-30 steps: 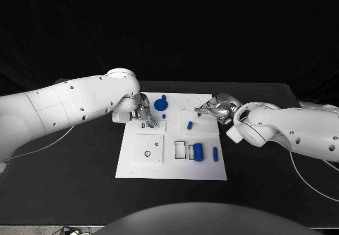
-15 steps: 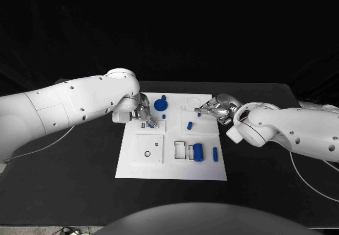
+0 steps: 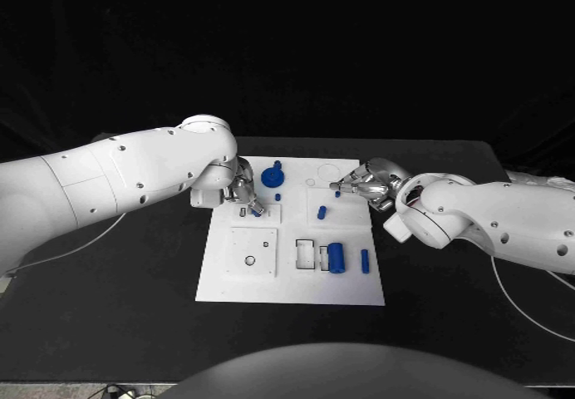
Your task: Assemble the parts on the task board
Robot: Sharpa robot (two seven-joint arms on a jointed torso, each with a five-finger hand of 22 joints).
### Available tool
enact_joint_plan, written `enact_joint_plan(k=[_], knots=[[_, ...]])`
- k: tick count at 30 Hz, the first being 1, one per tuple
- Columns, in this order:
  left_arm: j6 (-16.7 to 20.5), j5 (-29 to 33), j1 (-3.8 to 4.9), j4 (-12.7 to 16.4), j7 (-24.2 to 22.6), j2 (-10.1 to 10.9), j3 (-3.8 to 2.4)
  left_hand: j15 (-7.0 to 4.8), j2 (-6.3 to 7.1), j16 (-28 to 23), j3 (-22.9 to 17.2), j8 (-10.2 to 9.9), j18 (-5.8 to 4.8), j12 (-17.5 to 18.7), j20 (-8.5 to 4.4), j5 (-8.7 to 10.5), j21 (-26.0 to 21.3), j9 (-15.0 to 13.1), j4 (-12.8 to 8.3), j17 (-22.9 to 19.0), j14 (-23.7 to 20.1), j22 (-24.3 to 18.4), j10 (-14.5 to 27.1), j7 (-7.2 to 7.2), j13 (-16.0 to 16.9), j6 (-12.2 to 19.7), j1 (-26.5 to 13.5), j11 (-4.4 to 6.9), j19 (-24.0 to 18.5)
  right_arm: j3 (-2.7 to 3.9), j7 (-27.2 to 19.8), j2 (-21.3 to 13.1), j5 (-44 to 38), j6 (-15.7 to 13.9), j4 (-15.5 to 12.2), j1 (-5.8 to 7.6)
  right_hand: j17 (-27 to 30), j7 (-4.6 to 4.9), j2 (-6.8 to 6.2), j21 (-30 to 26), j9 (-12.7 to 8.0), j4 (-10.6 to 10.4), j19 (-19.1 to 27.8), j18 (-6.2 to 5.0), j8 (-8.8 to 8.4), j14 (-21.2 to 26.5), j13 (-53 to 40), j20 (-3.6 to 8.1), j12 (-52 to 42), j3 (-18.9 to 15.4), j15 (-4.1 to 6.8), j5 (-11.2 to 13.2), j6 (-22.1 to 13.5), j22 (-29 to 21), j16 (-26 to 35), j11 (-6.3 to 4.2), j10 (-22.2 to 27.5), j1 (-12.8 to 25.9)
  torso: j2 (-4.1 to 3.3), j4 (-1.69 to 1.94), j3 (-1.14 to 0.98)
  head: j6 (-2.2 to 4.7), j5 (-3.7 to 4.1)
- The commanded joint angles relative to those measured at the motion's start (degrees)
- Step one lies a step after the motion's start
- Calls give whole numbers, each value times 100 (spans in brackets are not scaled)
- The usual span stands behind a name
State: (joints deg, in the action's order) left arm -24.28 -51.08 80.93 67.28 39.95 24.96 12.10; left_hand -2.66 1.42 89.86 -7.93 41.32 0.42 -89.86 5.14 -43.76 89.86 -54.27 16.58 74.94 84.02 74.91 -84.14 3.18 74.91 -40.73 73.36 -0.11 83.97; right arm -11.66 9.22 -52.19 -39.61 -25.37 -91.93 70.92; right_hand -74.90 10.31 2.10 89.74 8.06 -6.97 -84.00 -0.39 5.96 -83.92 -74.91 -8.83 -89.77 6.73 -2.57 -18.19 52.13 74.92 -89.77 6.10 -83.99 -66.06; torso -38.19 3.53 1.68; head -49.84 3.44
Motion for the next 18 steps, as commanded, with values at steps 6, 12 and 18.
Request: enact_joint_plan(k=[6,12,18], knots=[[-47,-77,-10,-1,499,-7,5,-29,-51,14,-39,7,-42,-14,-39,33,14,-10,8,1506,598,1509,-586,-9,1509,-20,27,24,603,-1,-29,-3,-45,26,-7,-4,-1510,22,36,26,10,10,-600,39,35,-608,-1509,-23,-23,-30,-27,-20,-25,1508,-23,40,-601,-42,-2,-1,0,-8,-3],[-43,-78,-11,-1,491,-9,5,-29,-52,14,-41,7,-42,-14,-38,35,14,-12,7,1506,598,1509,-586,-9,1509,-20,29,24,603,-1,-30,0,-45,25,-5,-4,-1510,22,36,26,10,10,-600,39,35,-608,-1509,-23,-23,-30,-27,-20,-25,1508,-23,40,-601,-42,0,-2,-1,-4,-4],[-38,-101,-11,2,487,-8,5,-29,-52,14,-41,7,-42,-14,-38,35,14,-12,7,1506,598,1509,-586,-9,1509,-20,29,24,603,-1,-31,-1,-45,23,-5,-5,-1510,22,36,26,10,10,-600,39,35,-608,-1509,-23,-23,-30,-27,-20,-25,1508,-23,40,-601,-42,1,-1,0,-3,-3]])
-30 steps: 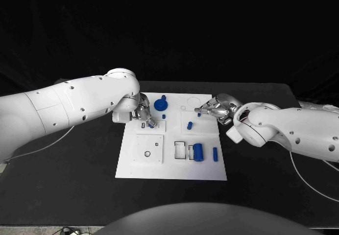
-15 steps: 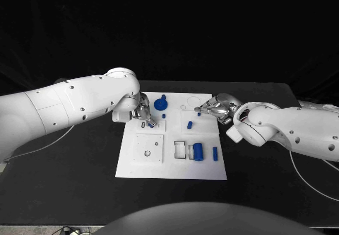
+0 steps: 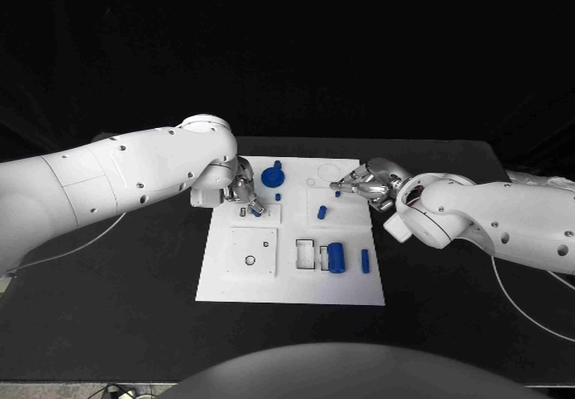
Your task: Assemble the parts on the task board
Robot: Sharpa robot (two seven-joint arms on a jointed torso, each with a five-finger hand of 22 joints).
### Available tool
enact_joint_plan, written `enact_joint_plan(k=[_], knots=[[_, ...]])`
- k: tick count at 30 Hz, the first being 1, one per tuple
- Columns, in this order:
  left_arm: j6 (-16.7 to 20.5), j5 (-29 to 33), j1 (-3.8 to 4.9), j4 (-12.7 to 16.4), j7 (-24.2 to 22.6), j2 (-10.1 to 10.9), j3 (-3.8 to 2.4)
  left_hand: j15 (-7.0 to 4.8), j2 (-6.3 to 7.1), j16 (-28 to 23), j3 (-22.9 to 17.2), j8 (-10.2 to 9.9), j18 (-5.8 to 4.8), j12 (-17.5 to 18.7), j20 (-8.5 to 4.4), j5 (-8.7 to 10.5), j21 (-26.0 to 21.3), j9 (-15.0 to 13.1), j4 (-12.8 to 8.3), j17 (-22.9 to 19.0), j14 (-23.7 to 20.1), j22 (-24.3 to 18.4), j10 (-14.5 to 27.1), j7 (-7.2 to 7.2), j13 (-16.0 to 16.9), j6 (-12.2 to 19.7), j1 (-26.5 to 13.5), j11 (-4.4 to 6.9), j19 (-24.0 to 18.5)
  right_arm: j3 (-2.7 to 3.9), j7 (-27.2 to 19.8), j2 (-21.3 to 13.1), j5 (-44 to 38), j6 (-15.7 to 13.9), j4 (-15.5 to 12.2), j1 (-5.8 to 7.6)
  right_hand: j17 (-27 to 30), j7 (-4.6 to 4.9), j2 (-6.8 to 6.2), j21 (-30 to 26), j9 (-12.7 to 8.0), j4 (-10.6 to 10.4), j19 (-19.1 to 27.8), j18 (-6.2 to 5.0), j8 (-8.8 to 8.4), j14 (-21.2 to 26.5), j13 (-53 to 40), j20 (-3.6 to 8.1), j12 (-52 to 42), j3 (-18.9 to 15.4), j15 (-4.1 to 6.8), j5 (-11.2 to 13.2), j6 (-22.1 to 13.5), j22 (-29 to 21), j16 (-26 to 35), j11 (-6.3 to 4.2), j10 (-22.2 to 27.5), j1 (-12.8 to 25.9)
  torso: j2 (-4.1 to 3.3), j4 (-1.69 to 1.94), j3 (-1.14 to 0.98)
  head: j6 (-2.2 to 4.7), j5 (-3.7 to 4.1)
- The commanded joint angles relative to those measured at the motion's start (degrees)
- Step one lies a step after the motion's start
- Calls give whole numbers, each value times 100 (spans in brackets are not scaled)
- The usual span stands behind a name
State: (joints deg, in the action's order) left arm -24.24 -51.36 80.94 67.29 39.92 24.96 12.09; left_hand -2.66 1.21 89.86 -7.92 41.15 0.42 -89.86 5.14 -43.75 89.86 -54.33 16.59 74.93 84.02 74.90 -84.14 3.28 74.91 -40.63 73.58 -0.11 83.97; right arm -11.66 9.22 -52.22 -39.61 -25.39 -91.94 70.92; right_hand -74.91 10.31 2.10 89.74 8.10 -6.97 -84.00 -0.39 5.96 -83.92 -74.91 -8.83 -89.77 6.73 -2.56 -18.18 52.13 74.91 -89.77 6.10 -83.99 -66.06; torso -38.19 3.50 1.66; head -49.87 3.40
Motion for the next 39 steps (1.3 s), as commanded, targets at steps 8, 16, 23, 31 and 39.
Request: enact_joint_plan(k=[8,16,23,31,39], knots=[[-2,-85,-12,10,458,-6,7,-30,-36,14,-56,24,-42,-14,-37,44,14,-13,3,1507,598,1510,-586,-20,1509,-28,23,25,603,-1,-31,0,-45,24,-3,-4,-1509,22,36,26,5,9,-600,39,35,-608,-1509,-23,-23,-30,-27,-20,-25,1509,-23,40,-601,-42,-1,0,0,3,-2],[-12,-88,-12,17,462,-6,7,-30,-42,14,-66,24,-42,-14,-35,48,14,-18,3,1507,598,1510,-586,-21,1509,-26,33,25,603,-1,-31,0,-45,18,-5,-5,-1509,22,36,26,5,9,-600,39,35,-608,-1509,-23,-23,-30,-27,-20,-25,1509,-23,40,-601,-42,0,1,1,2,-1],[-36,-96,-12,21,457,-1,7,-31,-44,14,-71,24,-42,-14,-35,49,14,-21,2,1507,598,1510,-586,-21,1509,-25,39,26,603,-1,-30,-1,-45,15,-6,-5,-1509,22,36,26,5,9,-600,39,35,-608,-1509,-23,-23,-30,-27,-20,-25,1509,-23,40,-601,-42,0,3,2,0,4],[-58,-98,-13,20,442,3,7,-31,-46,14,-78,22,-42,-14,-34,54,14,-25,3,1507,598,1510,-586,-20,1509,-20,46,26,603,-1,-29,6,-45,16,0,-5,-1509,22,36,26,5,9,-600,39,35,-608,-1509,-23,-23,-30,-27,-20,-25,1509,-23,40,-601,-42,1,2,0,1,3],[-62,-98,-14,17,406,-2,7,-12,-58,14,-55,-9,-42,-14,-27,382,14,-72,21,1507,598,1510,-586,16,1509,3,-72,-6,603,-1,-30,10,-45,11,3,-5,-1509,22,36,26,5,9,-600,39,35,-608,-1509,-23,-23,-30,-27,-20,-25,1509,-23,40,-601,-42,-2,2,1,4,3]])
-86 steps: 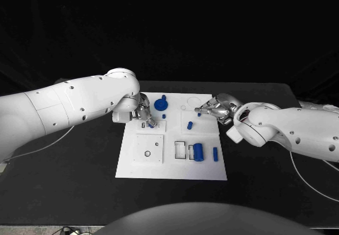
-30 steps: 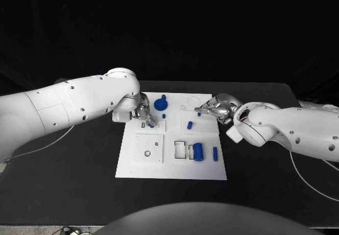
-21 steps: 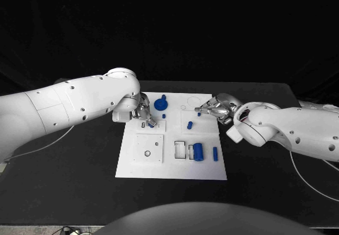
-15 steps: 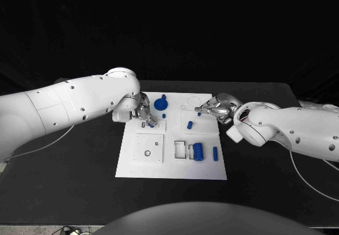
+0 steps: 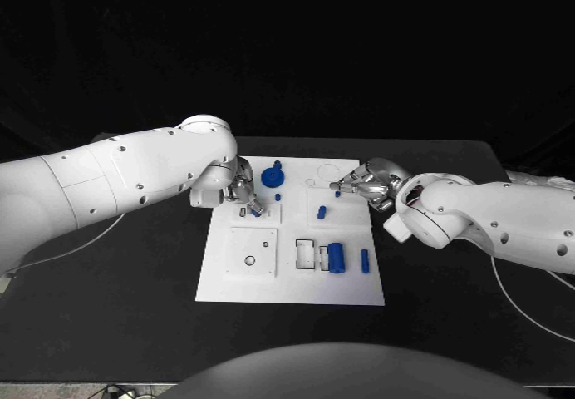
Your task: Assemble the parts on the task board
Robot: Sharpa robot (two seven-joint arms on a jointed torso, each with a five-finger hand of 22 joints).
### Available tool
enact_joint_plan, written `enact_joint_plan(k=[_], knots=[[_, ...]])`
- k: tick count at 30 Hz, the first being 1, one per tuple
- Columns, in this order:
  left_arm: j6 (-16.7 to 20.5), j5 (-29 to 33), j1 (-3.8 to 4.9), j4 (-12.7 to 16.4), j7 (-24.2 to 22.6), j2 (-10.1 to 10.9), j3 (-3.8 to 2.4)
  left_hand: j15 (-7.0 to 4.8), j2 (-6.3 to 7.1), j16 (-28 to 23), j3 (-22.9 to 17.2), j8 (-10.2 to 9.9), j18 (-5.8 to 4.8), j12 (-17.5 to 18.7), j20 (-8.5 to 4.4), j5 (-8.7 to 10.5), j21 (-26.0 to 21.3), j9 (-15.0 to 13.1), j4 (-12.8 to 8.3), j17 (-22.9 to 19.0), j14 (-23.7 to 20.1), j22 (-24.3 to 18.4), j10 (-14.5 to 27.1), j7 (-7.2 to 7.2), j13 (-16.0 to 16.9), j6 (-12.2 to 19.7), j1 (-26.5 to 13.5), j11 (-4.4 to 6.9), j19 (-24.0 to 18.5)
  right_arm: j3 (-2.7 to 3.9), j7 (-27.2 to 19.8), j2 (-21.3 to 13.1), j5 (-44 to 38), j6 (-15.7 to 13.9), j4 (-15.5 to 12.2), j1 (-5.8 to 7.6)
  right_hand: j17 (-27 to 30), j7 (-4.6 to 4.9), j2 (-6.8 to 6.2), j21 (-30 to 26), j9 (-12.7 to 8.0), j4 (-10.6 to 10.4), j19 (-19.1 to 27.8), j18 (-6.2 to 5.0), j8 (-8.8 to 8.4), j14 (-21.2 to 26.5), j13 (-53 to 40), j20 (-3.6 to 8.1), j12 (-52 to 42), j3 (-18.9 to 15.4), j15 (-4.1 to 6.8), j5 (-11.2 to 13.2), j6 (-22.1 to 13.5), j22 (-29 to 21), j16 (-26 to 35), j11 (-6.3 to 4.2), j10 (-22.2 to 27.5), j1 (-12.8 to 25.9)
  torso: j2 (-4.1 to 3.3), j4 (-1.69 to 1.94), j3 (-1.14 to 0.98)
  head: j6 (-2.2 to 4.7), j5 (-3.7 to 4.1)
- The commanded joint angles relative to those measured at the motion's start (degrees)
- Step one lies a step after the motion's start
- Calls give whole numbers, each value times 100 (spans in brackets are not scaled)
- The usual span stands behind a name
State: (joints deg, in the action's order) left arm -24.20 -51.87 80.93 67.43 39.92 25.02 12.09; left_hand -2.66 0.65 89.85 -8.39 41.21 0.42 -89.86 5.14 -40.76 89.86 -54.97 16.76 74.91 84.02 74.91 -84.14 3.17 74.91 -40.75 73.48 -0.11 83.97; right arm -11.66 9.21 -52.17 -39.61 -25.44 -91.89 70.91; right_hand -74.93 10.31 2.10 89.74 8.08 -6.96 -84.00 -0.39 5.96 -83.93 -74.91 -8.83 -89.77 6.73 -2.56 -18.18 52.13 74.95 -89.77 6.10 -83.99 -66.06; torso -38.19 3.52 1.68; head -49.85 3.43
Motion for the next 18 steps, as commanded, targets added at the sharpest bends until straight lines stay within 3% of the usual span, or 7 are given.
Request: enact_joint_plan(k=[1,7,18], knots=[[-69,-47,-14,3,401,-8,7,-8,-8,15,4,-23,-42,-14,-26,156,14,-12,5,1509,598,1509,-586,31,1509,13,-100,-11,603,-1,-29,6,-45,16,-2,-4,-1507,22,36,26,8,9,-600,39,36,-607,-1509,-23,-23,-31,-28,-20,-25,1505,-23,40,-601,-42,-3,1,0,0,0],[-72,-47,-14,2,387,-13,7,8,-19,15,68,-66,-42,-14,-22,458,14,-30,8,1509,598,1509,-586,46,1509,7,-263,-25,603,-1,-26,5,-45,14,-2,-4,-1507,22,36,26,8,9,-600,39,36,-607,-1509,-23,-23,-31,-28,-20,-25,1505,-23,40,-601,-42,-2,1,0,-6,0],[-95,-47,-16,-2,392,-12,7,17,-34,15,124,-102,-42,-14,-20,594,14,-36,14,1509,598,1509,-586,57,1509,-5,-410,-36,603,-1,-20,5,-45,11,-1,-4,-1507,22,36,26,8,9,-600,39,36,-607,-1509,-23,-23,-31,-28,-20,-25,1505,-23,40,-601,-42,1,1,-1,-5,0]])
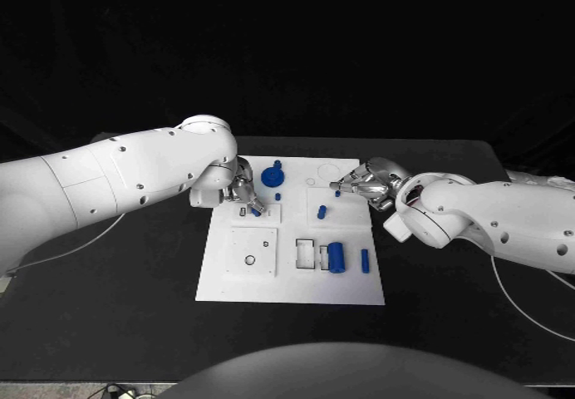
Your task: Assemble the parts on the task board
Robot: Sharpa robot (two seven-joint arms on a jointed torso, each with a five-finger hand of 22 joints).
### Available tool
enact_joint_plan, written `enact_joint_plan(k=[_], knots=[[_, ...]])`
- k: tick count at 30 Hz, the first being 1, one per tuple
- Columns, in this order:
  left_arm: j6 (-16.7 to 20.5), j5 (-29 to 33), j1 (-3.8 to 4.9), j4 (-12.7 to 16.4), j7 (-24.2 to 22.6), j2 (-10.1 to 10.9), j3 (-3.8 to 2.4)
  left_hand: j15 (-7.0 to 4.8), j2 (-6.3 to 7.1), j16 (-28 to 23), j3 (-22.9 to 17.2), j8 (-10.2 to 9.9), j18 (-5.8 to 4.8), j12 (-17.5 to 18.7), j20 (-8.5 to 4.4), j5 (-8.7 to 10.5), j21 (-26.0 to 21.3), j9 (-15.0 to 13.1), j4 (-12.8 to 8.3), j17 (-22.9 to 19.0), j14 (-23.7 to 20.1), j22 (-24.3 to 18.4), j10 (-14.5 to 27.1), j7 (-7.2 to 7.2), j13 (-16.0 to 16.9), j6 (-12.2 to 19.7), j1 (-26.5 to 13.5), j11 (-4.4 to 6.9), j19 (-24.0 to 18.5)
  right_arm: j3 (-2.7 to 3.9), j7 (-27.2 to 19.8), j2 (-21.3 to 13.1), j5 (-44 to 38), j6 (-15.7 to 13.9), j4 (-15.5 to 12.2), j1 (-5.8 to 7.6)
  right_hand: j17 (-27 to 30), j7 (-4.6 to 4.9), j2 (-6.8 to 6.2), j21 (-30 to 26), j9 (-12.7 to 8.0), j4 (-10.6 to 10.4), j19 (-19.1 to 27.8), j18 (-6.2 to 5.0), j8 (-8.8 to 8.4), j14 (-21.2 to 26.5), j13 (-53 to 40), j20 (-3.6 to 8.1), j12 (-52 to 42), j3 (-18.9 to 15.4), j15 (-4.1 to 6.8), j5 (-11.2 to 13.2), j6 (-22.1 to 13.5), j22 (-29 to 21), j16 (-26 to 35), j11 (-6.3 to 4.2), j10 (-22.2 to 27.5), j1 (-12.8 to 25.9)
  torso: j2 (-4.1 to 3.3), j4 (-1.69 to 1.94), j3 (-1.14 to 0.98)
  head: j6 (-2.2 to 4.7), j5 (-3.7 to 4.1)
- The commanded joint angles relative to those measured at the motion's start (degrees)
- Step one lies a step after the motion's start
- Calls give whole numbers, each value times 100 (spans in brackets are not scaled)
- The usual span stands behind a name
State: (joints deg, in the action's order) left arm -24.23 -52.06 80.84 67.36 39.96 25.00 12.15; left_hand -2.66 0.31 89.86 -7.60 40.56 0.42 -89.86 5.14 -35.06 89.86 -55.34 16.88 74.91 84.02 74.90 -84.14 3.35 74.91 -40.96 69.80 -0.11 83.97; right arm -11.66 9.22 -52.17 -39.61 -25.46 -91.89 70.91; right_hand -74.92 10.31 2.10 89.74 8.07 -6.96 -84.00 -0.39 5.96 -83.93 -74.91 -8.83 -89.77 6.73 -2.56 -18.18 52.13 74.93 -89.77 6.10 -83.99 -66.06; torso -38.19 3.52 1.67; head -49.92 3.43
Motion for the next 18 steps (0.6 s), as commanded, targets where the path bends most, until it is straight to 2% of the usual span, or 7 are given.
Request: enact_joint_plan(k=[1,18], knots=[[-94,-28,-6,5,388,-10,1,17,0,14,46,-37,-42,-14,-20,25,14,1,1,1509,598,1510,-586,40,1509,16,-44,-36,603,-1,-20,4,-45,13,-2,-4,-1508,22,36,26,8,9,-600,39,35,-607,-1509,-23,-23,-31,-28,-20,-25,1507,-23,40,-601,-42,0,0,0,4,-1],[-98,-27,-9,0,336,-5,1,22,-17,14,85,-60,-42,-14,-18,61,14,-2,4,1509,598,1510,-586,45,1509,4,-162,-42,603,-1,-21,3,-45,17,4,-4,-1508,26,42,26,9,7,-600,39,42,-607,-1509,-26,-23,-34,-31,-25,-26,1507,-23,43,-601,-48,-2,-1,0,-8,-5]])
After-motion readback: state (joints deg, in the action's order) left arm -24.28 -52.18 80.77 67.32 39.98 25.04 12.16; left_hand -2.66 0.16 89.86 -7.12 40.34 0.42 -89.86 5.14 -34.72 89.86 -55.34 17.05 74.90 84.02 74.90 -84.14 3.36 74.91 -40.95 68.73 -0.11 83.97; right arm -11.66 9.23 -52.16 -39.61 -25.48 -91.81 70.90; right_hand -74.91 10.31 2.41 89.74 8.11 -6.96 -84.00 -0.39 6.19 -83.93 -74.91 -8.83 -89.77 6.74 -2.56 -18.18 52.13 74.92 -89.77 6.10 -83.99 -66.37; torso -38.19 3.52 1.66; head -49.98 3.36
